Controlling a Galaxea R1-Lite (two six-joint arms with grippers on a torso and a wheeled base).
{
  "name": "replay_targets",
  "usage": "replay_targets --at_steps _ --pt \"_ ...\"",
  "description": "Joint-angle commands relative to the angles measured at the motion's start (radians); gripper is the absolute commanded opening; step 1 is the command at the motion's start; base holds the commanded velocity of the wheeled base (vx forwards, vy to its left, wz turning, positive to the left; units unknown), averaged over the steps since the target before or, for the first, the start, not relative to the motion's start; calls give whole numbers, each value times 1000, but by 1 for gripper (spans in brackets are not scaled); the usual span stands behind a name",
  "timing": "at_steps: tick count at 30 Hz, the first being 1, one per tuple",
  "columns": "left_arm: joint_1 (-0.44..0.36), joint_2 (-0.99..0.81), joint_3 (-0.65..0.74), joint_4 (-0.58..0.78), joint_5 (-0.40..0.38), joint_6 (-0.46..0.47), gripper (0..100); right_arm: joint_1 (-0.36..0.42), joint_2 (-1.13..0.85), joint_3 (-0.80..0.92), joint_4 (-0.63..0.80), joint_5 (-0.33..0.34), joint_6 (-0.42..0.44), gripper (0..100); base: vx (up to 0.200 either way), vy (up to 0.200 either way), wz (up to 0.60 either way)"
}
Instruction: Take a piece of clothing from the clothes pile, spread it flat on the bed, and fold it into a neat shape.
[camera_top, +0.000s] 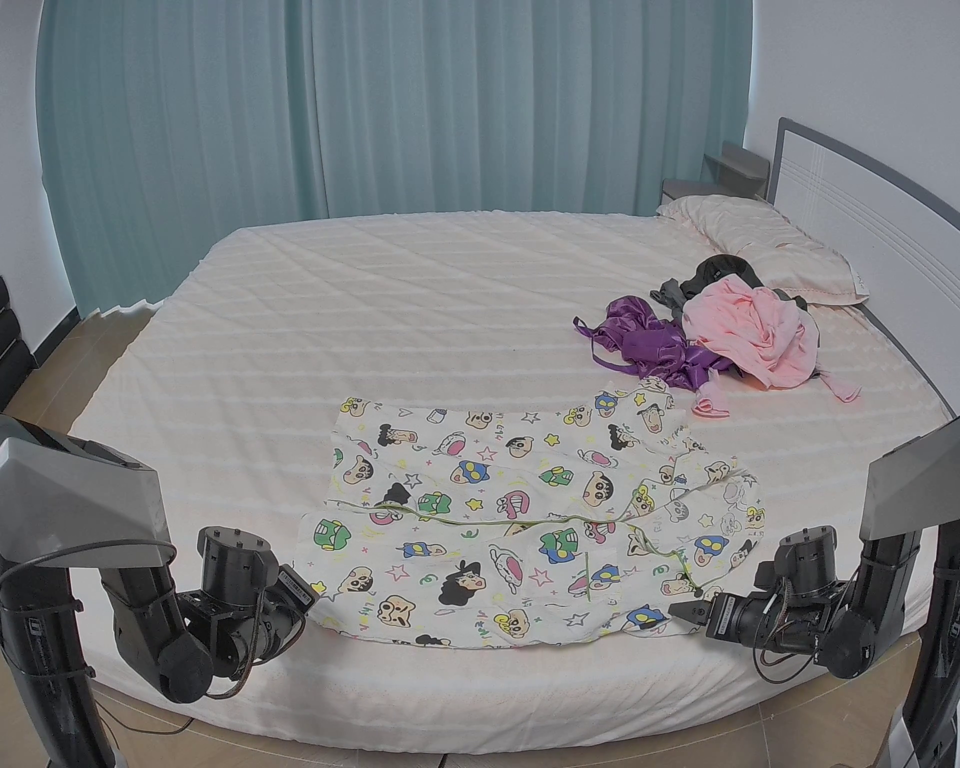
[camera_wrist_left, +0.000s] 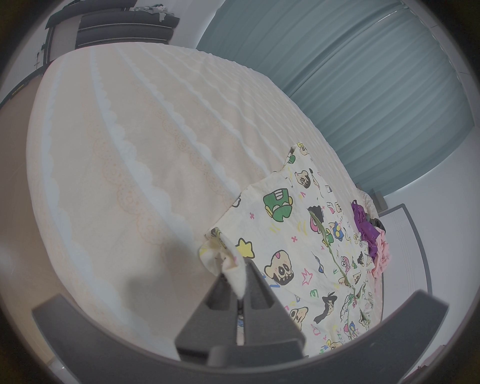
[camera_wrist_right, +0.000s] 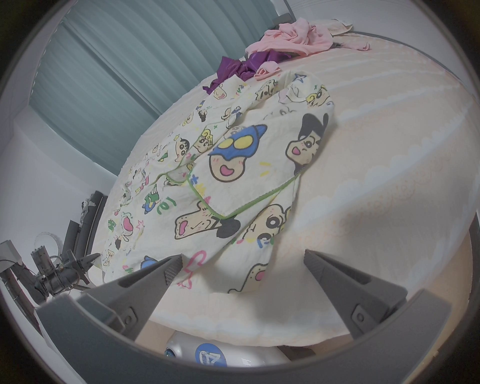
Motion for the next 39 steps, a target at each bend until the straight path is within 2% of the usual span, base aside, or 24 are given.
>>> replay_targets --at_steps 1,8,12,15,23,29,32,39 --pt "1 -1 0 -1 0 0 0 32 37 -26 3 1 -4 100 0 0 0" --pt "1 2 3 -1 0 -2 0 44 23 -12 2 -1 -19 100 0 0 0" --pt "3 -1 2 -1 0 -2 0 -14 -6 43 -14 8 -105 100 0 0 0" --pt "1 -2 3 -1 0 -2 0 -36 -4 73 -50 24 -134 100 0 0 0" --pt "3 -2 5 -1 0 -2 0 -51 17 102 -132 28 -163 100 0 0 0" --pt "1 -4 2 -1 0 -2 0 -30 77 117 -169 28 -254 100 0 0 0" --pt "1 -4 2 -1 0 -2 0 -7 117 103 -207 14 -257 100 0 0 0" --pt "1 -2 2 -1 0 0 0 -7 151 82 -285 19 -246 100 0 0 0"
